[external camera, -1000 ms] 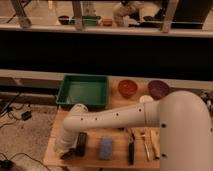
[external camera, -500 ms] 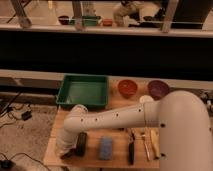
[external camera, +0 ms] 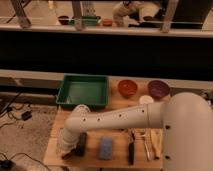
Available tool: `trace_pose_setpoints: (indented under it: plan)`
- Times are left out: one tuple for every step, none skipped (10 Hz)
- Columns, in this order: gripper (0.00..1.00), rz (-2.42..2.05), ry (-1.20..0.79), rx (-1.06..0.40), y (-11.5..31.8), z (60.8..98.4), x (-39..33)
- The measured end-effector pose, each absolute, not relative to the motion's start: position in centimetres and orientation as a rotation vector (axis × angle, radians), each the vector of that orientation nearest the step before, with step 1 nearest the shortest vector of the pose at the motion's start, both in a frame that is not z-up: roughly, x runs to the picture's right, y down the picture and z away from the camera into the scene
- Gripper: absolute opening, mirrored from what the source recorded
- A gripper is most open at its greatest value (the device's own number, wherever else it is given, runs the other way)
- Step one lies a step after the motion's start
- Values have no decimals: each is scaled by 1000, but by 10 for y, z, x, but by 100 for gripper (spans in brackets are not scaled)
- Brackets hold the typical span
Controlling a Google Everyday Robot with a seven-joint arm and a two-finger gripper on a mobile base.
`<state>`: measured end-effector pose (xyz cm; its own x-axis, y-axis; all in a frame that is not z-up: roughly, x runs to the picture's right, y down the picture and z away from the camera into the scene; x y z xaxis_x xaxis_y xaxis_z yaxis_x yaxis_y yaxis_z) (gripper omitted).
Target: Place grapes in metal cup
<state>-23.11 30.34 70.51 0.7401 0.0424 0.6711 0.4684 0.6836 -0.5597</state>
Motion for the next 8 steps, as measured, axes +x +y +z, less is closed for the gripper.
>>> trace_pose_setpoints:
  plan:
    - [0,-265,-718,-791,301,702,-232]
    - [0,-269,-722,-788,300,701,-232]
    - [0,-273,-726,-785,298,698,-232]
    - [0,-277,-730,-781,296,696,-233]
    - [0,-281,-735,-776,293,693,-234]
    - [0,-283,-737,-773,292,692,-234]
    - [0,-287,-741,-767,289,688,-233]
    - [0,-291,-743,-762,284,683,-231]
